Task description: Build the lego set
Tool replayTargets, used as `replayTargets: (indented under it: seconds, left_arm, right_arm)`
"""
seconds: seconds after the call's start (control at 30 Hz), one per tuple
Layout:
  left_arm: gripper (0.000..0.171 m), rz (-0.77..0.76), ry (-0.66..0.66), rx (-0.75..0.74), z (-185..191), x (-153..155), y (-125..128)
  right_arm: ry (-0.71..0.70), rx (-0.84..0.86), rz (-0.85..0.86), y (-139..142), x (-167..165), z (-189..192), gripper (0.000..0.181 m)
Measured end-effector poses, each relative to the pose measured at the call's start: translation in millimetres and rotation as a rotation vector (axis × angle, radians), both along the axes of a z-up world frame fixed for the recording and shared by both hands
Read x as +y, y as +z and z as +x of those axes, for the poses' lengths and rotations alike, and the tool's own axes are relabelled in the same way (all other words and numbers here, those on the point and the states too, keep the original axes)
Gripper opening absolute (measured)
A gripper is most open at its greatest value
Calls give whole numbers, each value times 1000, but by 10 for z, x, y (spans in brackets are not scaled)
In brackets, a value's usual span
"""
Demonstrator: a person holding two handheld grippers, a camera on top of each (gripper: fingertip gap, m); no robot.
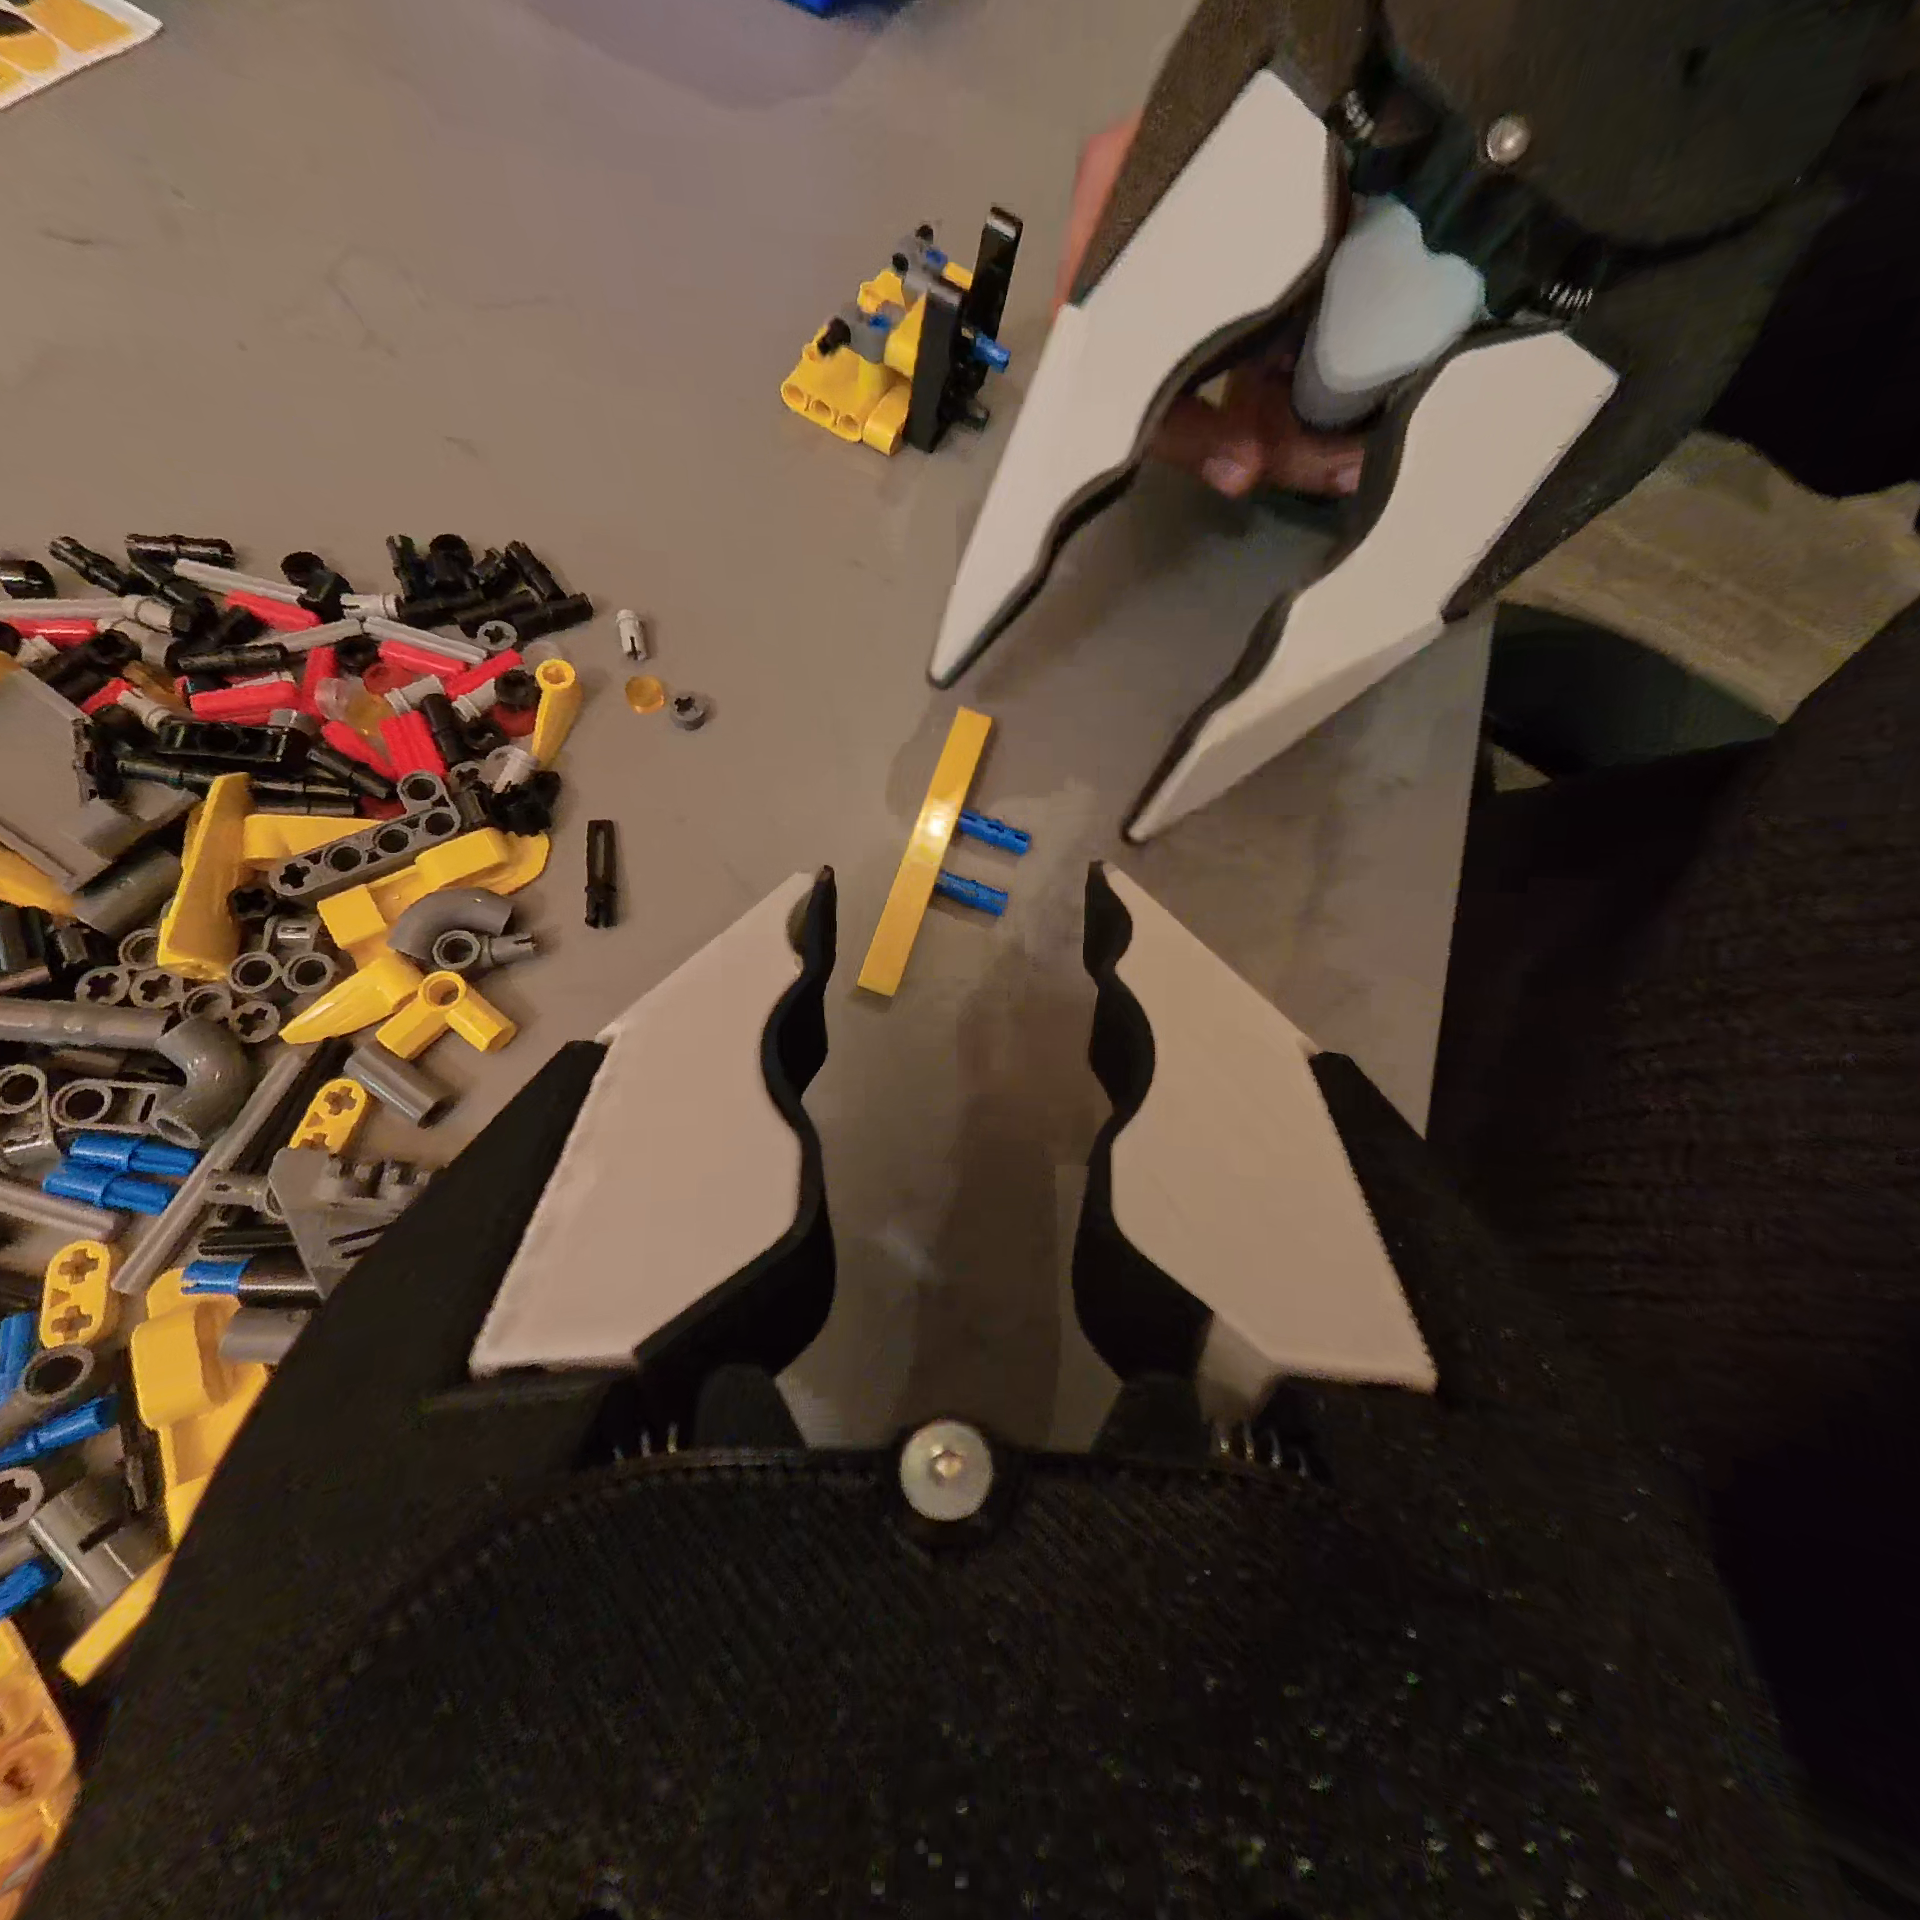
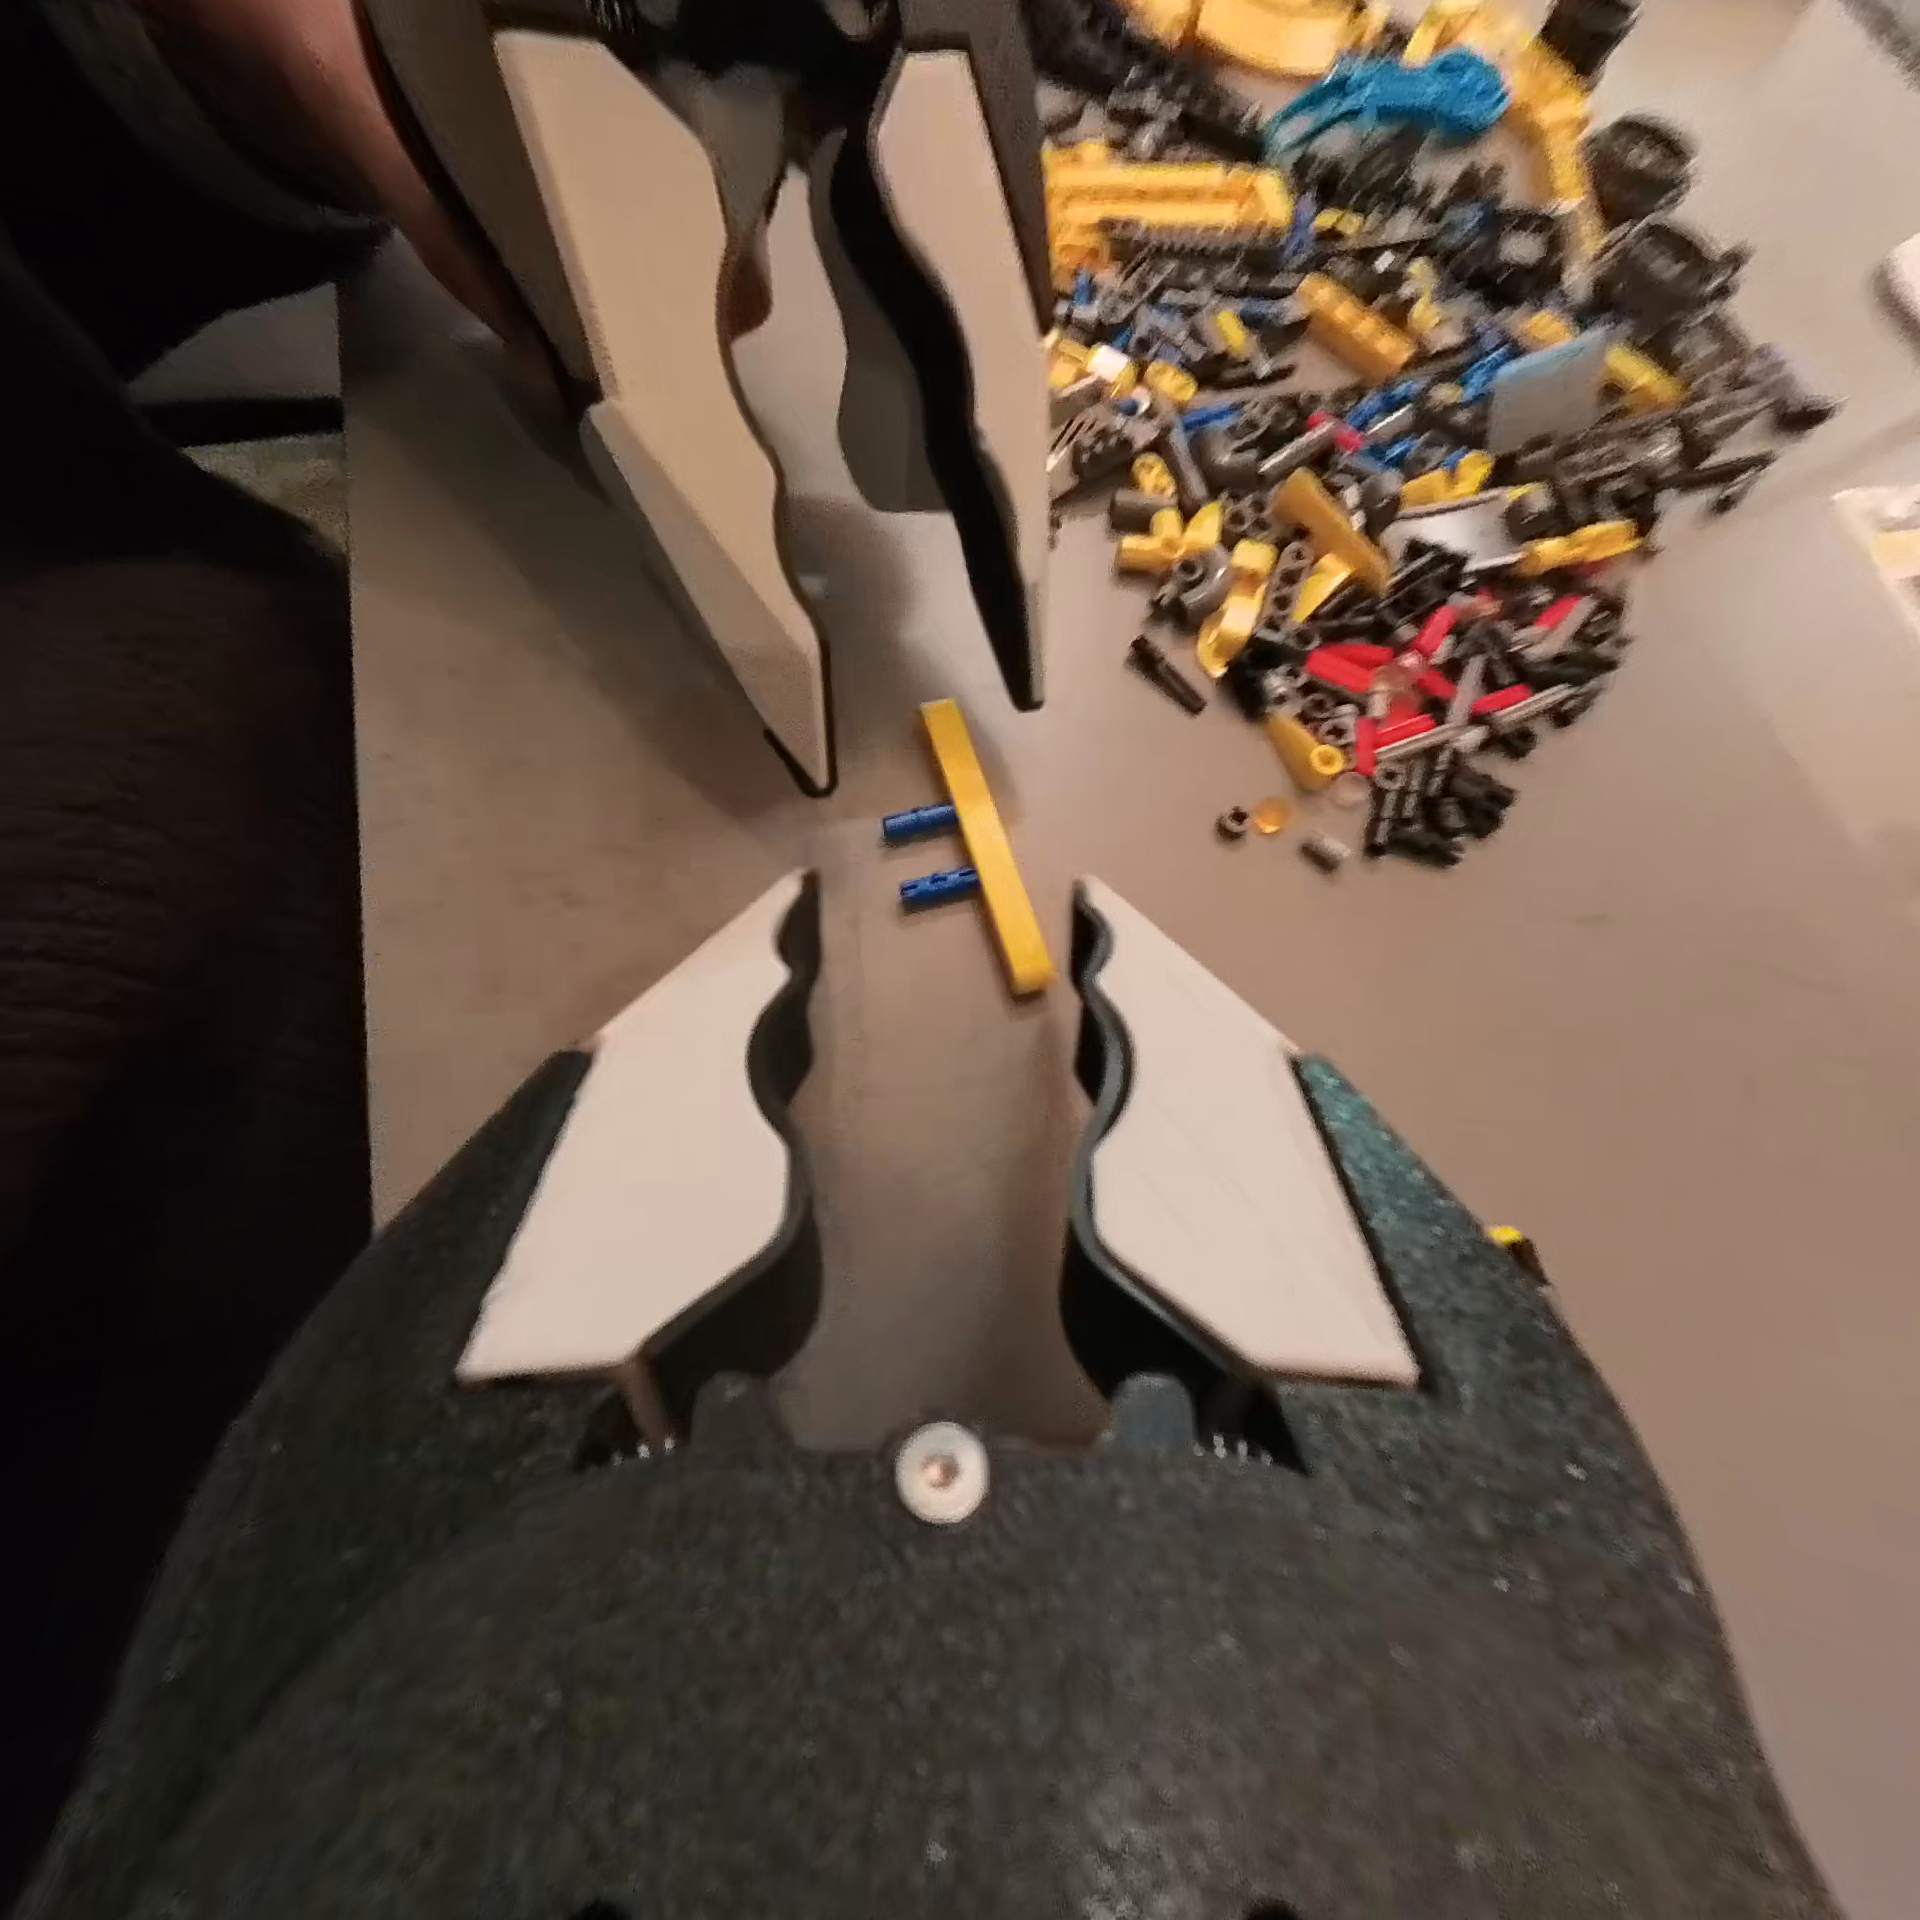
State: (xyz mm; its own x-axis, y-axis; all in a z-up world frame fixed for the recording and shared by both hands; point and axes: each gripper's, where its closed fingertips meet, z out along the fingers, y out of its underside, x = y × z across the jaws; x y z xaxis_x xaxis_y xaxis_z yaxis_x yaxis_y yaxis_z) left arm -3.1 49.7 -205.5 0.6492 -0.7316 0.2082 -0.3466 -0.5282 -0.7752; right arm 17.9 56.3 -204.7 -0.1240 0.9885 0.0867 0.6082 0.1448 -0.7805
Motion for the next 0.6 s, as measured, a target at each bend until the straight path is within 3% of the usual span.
replayTargets:
  seconds: [0.1,0.4,0.6]
  left_arm:
    - [40,1,0,48,3,16,-60]
    - [33,-6,-10,85,6,18,-129]
    - [24,-11,2,111,-10,38,-166]
  right_arm:
    - [34,-66,-10,-122,-15,-33,57]
    - [58,-74,-2,-159,98,-76,33]
    - [72,-91,-3,-185,71,-65,28]
